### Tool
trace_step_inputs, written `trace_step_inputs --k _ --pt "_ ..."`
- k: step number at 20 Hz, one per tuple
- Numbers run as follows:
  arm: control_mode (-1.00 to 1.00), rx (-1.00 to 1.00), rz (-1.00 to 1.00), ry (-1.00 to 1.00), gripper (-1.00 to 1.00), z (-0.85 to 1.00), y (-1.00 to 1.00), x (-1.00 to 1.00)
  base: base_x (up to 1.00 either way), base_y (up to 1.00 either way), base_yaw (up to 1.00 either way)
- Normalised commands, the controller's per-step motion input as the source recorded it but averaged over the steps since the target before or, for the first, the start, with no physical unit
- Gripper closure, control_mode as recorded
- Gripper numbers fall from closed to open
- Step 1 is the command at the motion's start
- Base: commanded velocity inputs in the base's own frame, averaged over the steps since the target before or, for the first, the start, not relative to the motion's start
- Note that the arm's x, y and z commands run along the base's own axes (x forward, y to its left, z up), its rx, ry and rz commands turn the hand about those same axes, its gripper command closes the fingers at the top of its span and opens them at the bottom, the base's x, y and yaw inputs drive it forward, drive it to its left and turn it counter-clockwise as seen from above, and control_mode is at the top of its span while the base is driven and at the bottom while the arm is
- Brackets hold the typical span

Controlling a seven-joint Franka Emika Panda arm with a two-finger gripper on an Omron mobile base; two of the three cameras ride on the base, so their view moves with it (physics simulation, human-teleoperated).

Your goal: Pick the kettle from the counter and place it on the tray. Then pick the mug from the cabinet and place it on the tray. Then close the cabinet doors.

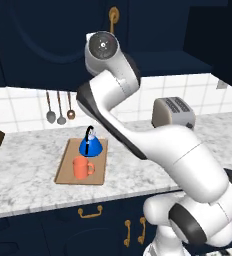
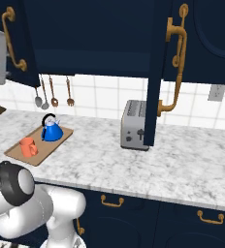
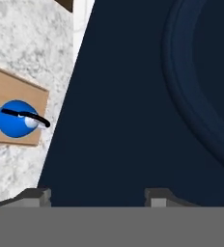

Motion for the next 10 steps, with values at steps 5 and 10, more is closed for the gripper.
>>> trace_step_inputs --k 5,10 --pt "-1.00 0.00 0.00 0.01 -1.00 -0.20 -0.23 1.00 0.00 0.00 0.00" --pt "-1.00 0.00 0.03 0.00 -1.00 -0.24 -0.10 0.96 0.00 0.00 0.00"
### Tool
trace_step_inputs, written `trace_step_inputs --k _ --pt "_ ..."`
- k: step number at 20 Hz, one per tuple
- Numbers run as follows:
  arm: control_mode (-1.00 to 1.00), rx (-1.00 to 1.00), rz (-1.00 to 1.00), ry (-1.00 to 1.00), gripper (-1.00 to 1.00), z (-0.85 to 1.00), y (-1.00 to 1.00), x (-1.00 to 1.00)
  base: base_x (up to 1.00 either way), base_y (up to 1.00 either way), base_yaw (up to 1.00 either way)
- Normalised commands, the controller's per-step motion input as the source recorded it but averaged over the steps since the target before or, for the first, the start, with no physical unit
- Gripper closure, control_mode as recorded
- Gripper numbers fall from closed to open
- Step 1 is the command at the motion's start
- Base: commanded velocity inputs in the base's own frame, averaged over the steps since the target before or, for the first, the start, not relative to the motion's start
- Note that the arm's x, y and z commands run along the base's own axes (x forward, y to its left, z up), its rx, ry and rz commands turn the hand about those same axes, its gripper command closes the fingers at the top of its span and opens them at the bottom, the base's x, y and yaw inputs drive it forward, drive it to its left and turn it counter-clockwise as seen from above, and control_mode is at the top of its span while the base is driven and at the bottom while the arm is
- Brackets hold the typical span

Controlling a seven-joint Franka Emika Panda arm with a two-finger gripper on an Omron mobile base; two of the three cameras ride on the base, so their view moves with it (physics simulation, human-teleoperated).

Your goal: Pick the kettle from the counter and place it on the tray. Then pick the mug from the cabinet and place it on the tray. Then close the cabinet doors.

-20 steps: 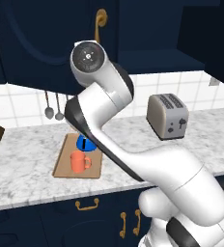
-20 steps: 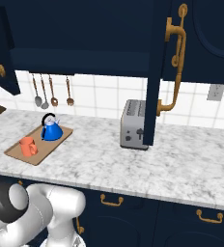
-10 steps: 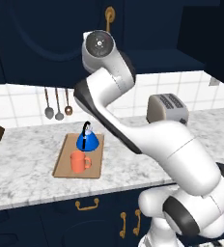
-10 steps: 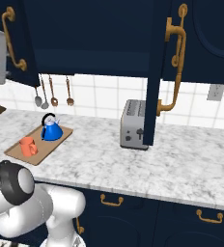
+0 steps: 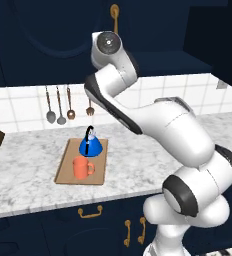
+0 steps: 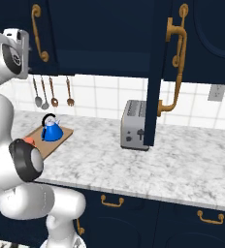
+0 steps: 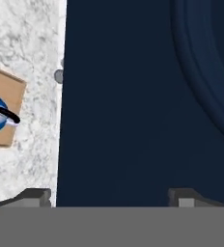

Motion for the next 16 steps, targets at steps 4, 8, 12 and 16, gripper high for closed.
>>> trace_step_inputs --k 4,8,12,16 --pt "-1.00 0.00 0.04 -0.01 -1.00 -0.04 0.02 0.66 0.00 0.00 0.00" --pt "-1.00 0.00 0.01 0.00 -1.00 -0.12 0.09 0.52 0.00 0.00 0.00" --pt "-1.00 -0.06 0.02 0.02 -1.00 -0.28 0.06 -0.02 0.00 0.00 0.00" --pt "-1.00 -0.03 0.11 0.01 -1.00 -0.16 0.00 -0.66 0.00 0.00 0.00"
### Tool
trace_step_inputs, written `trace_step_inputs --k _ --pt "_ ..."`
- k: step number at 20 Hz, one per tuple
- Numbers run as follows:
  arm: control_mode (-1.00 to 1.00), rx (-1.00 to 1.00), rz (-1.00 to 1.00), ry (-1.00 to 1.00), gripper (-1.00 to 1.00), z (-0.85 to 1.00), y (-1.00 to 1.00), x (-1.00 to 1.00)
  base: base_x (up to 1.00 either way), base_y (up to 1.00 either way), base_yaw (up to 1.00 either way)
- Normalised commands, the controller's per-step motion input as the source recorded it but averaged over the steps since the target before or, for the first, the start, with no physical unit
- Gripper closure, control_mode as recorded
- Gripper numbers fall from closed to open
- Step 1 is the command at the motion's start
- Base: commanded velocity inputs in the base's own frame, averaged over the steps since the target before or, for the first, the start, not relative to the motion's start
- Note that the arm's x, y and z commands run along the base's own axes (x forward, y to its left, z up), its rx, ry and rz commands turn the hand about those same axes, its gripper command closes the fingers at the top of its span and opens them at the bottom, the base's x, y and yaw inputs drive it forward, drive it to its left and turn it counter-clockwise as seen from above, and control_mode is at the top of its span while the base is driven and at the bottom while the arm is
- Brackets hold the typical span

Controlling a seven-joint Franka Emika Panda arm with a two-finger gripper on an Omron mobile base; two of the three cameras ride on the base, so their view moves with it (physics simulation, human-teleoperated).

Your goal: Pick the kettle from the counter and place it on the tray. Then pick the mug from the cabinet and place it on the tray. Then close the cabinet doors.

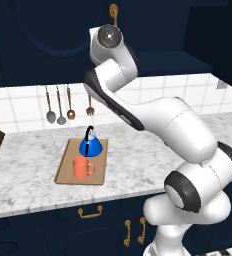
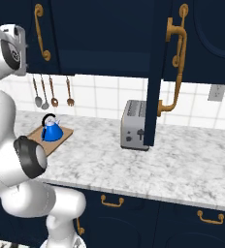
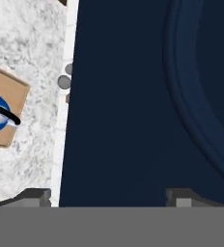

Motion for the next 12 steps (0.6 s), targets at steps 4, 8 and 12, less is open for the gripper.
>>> trace_step_inputs --k 4,8,12 --pt "-1.00 0.00 0.13 0.00 -1.00 -0.01 0.00 -0.95 0.00 0.00 0.00" --pt "-1.00 0.00 0.08 0.00 -1.00 0.00 -0.06 -0.98 0.00 0.00 0.00" --pt "-1.00 0.00 0.00 0.00 -1.00 0.00 -0.09 -0.86 0.00 0.00 0.00"
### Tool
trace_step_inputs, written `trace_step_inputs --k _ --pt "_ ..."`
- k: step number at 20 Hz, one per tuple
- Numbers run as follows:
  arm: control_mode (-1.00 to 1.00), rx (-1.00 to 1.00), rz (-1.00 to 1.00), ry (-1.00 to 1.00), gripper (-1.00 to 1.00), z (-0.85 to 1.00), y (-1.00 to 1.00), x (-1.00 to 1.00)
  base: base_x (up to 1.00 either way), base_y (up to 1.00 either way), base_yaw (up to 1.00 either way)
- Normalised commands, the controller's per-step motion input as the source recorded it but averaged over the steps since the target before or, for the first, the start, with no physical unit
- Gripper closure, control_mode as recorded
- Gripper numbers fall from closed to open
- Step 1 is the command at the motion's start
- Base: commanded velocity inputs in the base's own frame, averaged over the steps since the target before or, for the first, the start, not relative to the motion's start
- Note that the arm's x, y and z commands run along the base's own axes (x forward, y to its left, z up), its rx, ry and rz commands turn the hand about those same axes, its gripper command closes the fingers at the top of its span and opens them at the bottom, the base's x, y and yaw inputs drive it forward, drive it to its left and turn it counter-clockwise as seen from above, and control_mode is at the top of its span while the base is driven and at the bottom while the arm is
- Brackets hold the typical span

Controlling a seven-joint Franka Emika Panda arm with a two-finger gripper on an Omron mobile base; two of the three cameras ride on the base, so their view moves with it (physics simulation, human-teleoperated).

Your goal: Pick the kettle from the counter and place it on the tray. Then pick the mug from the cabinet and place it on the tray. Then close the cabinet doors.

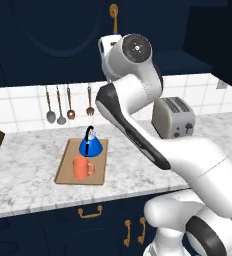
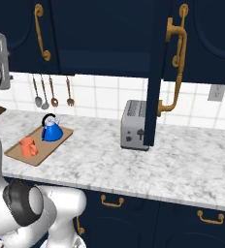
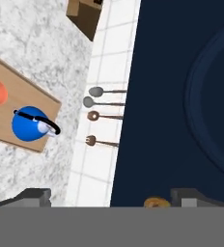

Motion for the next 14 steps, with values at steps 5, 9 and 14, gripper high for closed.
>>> trace_step_inputs --k 5,9,14 --pt "-1.00 0.00 0.00 0.02 -1.00 0.00 -0.28 -0.83 0.00 0.00 0.00" --pt "-1.00 0.00 0.00 -0.02 -1.00 0.00 -0.38 -0.73 0.00 0.00 0.00" --pt "-1.00 0.00 -0.06 0.00 -1.00 0.00 -0.43 -0.61 0.00 0.00 0.00"
